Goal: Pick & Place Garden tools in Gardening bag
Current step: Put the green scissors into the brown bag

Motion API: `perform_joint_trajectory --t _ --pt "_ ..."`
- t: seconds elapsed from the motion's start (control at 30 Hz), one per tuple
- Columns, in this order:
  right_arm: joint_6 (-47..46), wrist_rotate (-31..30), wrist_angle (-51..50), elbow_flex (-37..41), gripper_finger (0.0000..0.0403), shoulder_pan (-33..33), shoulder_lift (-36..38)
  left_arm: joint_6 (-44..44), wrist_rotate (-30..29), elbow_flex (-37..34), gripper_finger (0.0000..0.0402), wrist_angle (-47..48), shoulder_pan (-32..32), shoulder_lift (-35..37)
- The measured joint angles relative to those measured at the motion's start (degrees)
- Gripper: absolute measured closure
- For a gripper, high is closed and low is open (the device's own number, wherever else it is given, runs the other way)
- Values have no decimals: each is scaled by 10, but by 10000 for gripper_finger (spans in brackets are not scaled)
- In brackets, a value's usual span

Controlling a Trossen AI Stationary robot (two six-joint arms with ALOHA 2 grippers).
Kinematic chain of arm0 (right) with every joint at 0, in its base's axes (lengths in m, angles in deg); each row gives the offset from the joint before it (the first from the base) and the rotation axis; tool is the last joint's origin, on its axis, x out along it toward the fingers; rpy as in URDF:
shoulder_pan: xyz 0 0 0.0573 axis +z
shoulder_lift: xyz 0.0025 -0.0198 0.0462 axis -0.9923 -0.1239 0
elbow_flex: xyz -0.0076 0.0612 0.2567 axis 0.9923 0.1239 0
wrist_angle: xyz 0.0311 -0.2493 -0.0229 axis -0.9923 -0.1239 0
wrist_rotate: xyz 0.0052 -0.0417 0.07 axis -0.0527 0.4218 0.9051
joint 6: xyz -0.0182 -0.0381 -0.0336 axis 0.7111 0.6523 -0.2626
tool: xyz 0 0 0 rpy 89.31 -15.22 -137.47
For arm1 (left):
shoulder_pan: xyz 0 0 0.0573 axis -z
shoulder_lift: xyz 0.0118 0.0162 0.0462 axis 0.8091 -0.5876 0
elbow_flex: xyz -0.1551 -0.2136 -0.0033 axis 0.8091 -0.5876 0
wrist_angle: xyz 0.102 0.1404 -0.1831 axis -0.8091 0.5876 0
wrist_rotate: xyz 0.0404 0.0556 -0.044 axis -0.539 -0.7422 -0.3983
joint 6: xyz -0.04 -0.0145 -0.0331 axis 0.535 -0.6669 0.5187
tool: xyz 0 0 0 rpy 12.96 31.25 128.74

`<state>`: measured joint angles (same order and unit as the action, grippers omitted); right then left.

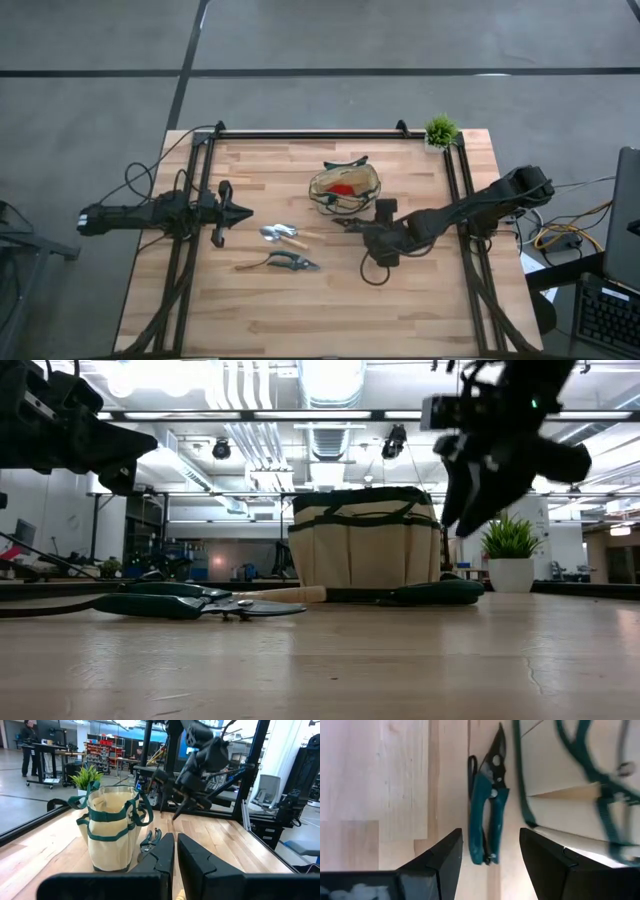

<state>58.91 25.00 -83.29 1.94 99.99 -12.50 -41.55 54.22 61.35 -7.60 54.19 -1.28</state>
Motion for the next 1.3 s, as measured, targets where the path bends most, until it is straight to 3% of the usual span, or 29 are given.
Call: perform_joint_trajectory --t 0.53,0.73,0.83,1.0,1.17,1.3 --pt "-25 5 158 134 211 -3 0 0 0 0 376 0 0 0" --pt "-26 59 178 142 220 -5 0 0 0 0 376 0 0 0" --pt "-28 50 178 142 231 -6 0 0 0 0 376 0 0 0" --pt "-28 111 173 139 262 -10 0 0 0 0 376 0 0 0" --pt "-42 69 134 139 302 -10 3 0 0 0 376 0 0 0" --pt "-43 86 109 136 343 -10 4 0 0 0 376 0 0 0"
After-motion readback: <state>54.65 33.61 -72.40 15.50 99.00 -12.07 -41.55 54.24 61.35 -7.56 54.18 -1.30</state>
